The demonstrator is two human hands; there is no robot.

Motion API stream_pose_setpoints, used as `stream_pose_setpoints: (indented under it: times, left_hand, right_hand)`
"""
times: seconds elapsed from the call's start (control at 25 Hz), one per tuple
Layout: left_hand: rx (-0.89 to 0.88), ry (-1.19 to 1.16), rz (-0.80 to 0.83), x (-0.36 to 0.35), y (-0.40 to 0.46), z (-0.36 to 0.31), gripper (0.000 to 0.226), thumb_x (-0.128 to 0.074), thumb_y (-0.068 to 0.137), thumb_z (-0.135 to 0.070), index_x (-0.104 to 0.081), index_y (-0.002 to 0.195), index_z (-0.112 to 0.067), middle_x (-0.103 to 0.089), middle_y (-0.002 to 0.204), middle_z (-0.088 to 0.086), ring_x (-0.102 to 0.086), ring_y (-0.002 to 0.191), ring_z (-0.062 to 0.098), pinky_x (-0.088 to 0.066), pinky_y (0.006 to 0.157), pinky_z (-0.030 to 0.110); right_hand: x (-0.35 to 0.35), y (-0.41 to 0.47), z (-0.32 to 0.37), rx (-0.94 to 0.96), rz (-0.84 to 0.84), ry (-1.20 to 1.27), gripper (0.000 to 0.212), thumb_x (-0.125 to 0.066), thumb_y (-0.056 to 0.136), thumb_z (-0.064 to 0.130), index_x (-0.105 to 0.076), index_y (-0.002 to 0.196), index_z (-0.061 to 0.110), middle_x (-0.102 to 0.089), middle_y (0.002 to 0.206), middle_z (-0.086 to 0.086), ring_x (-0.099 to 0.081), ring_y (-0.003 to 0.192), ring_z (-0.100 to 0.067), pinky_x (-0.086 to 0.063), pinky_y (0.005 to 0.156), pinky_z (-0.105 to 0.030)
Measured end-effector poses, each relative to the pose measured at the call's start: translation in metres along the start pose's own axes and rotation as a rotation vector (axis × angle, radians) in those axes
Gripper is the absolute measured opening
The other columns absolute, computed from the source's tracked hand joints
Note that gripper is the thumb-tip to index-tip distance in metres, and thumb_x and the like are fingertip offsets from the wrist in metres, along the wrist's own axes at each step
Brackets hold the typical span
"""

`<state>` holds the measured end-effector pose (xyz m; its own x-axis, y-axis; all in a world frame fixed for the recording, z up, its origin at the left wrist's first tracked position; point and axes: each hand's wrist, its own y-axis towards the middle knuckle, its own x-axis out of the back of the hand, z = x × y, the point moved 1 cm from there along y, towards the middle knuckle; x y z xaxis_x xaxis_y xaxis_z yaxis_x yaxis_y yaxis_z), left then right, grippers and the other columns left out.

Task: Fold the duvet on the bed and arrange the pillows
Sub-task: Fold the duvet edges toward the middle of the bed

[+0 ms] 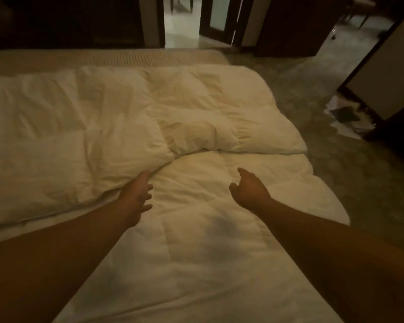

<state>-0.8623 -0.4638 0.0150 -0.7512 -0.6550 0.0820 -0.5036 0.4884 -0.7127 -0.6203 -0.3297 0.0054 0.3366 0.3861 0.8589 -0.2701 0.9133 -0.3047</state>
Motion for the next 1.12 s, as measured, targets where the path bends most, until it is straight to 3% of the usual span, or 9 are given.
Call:
stream_pose_setpoints:
  times: [0.16, 0.28, 0.4, 0.6, 0.76, 0.84, 0.92, 1.04, 1.12]
  left_hand:
    - [0.094, -0.088, -0.016, -0.067, 0.069, 0.002, 0.055, -0.046, 0.095, -0.051, -0.048, 0.138, -0.016, -0.055, 0.133, 0.006, -0.053, 0.115, 0.028, -0.047, 0.090, 0.045]
    - [0.169, -0.219, 0.009, -0.097, 0.128, -0.003, 0.070, -0.042, 0.094, -0.058, -0.034, 0.149, -0.015, -0.045, 0.146, 0.009, -0.044, 0.131, 0.029, -0.042, 0.098, 0.047]
    - [0.247, -0.399, 0.009, -0.114, 0.183, -0.004, 0.082, -0.040, 0.090, -0.067, -0.023, 0.153, -0.018, -0.031, 0.155, 0.009, -0.036, 0.138, 0.028, -0.035, 0.110, 0.045]
    - [0.156, -0.572, -0.133, -0.105, 0.249, 0.014, 0.053, -0.053, 0.082, -0.069, -0.061, 0.101, -0.021, -0.059, 0.113, 0.001, -0.056, 0.096, 0.017, -0.048, 0.089, 0.036]
    - [-0.013, -0.848, -0.228, -0.082, 0.273, 0.020, 0.038, -0.063, 0.090, -0.041, -0.060, 0.123, -0.023, -0.067, 0.118, 0.004, -0.065, 0.104, 0.024, -0.057, 0.079, 0.044]
    - [0.025, -0.842, -0.299, -0.089, 0.262, 0.051, 0.041, -0.067, 0.088, -0.036, -0.058, 0.126, -0.024, -0.067, 0.120, 0.005, -0.067, 0.103, 0.026, -0.055, 0.084, 0.046]
    - [0.115, -0.767, -0.362, -0.104, 0.228, 0.096, 0.039, -0.070, 0.087, -0.035, -0.057, 0.122, -0.023, -0.068, 0.110, 0.007, -0.067, 0.095, 0.026, -0.056, 0.081, 0.048]
    - [0.285, -0.319, -0.268, -0.121, 0.171, 0.121, 0.035, -0.052, 0.096, -0.048, -0.059, 0.084, -0.015, -0.062, 0.072, 0.009, -0.058, 0.060, 0.023, -0.050, 0.051, 0.028]
    - [0.076, 0.360, -0.254, -0.118, 0.154, 0.107, 0.039, -0.044, 0.098, -0.044, -0.064, 0.082, -0.014, -0.068, 0.078, 0.012, -0.062, 0.068, 0.029, -0.047, 0.056, 0.029]
  right_hand:
    - [-0.021, 0.104, -0.055, -0.146, 0.054, 0.186, 0.064, -0.055, 0.092, 0.036, -0.033, 0.149, 0.015, -0.045, 0.146, -0.011, -0.046, 0.130, -0.029, -0.038, 0.106, -0.037]
    - [-0.034, 0.172, -0.078, -0.514, 0.096, 0.967, 0.046, -0.060, 0.091, 0.035, -0.050, 0.130, 0.013, -0.055, 0.124, -0.014, -0.058, 0.111, -0.034, -0.052, 0.091, -0.044]
    - [-0.048, 0.242, -0.106, -0.650, 0.027, 1.511, 0.044, -0.059, 0.093, 0.041, -0.046, 0.123, 0.012, -0.052, 0.112, -0.015, -0.060, 0.101, -0.032, -0.052, 0.083, -0.043]
    - [-0.068, 0.322, -0.123, -0.511, 0.105, 1.826, 0.063, -0.062, 0.087, 0.051, -0.052, 0.135, 0.012, -0.060, 0.129, -0.014, -0.060, 0.114, -0.031, -0.049, 0.098, -0.046]
    - [-0.027, 0.338, -0.122, -0.436, -0.276, 1.369, 0.048, -0.049, 0.097, 0.023, -0.041, 0.142, 0.009, -0.049, 0.144, -0.012, -0.058, 0.119, -0.026, -0.053, 0.082, -0.028]
    - [-0.007, 0.326, -0.144, -0.526, -0.581, 1.122, 0.055, -0.045, 0.099, 0.023, -0.029, 0.148, 0.003, -0.038, 0.151, -0.018, -0.045, 0.133, -0.032, -0.043, 0.101, -0.031]
    - [0.008, 0.302, -0.173, -0.563, -0.637, 0.844, 0.057, -0.043, 0.101, 0.023, -0.025, 0.148, -0.004, -0.037, 0.146, -0.028, -0.042, 0.131, -0.039, -0.035, 0.106, -0.029]
    - [-0.007, 0.278, -0.197, -0.747, -0.657, 0.498, 0.033, -0.039, 0.102, 0.009, -0.063, 0.120, -0.004, -0.060, 0.094, -0.025, -0.068, 0.073, -0.023, -0.051, 0.059, -0.018]
    - [-0.018, 0.261, -0.189, -0.649, -0.555, 0.192, 0.041, -0.033, 0.103, 0.020, -0.071, 0.115, 0.008, -0.067, 0.103, -0.024, -0.069, 0.092, -0.023, -0.056, 0.079, -0.028]
